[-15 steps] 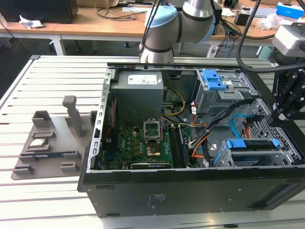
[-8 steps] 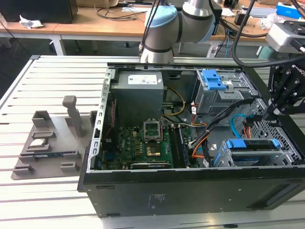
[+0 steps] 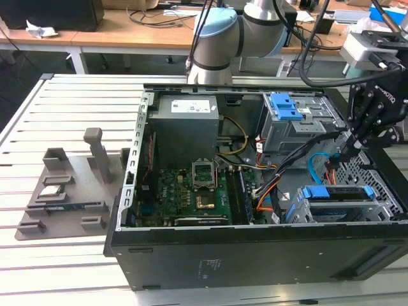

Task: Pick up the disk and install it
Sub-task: 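Insert the first disk wire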

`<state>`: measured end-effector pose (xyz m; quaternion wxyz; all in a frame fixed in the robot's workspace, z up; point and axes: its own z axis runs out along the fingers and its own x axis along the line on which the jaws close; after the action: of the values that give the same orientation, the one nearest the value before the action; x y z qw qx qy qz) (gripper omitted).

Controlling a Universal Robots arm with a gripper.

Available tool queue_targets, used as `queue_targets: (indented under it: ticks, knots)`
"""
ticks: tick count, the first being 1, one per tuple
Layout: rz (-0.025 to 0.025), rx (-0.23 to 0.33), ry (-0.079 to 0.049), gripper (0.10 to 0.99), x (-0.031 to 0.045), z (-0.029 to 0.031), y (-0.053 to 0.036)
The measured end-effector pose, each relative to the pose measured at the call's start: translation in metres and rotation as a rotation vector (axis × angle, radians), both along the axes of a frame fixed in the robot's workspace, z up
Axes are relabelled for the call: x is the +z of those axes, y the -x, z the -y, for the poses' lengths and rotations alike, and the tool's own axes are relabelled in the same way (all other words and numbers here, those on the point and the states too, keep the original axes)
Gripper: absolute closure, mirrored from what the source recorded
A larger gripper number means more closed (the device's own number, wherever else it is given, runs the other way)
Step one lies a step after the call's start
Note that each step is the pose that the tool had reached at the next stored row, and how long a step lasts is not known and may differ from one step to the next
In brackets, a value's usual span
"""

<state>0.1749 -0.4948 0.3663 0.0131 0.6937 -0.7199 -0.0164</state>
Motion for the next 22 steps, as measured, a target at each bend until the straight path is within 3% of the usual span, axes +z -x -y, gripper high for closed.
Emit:
queue_targets:
  ticks: [6,7,8,9,13,22]
  knots:
    - [0.0,0.0,0.0,0.973,0.0,0.0,0.0001]
    - [0.0,0.0,0.0,0.918,0.0,0.0,0.0001]
    - [0.0,0.0,0.0,0.918,0.0,0.0,0.0001]
    - [0.0,0.0,0.0,0.784,0.0,0.0,0.0001]
    - [0.0,0.0,0.0,0.784,-0.0006,-0.0001,0.0004]
    - [0.0,0.0,0.001,0.784,-0.0104,0.0,0.0009]
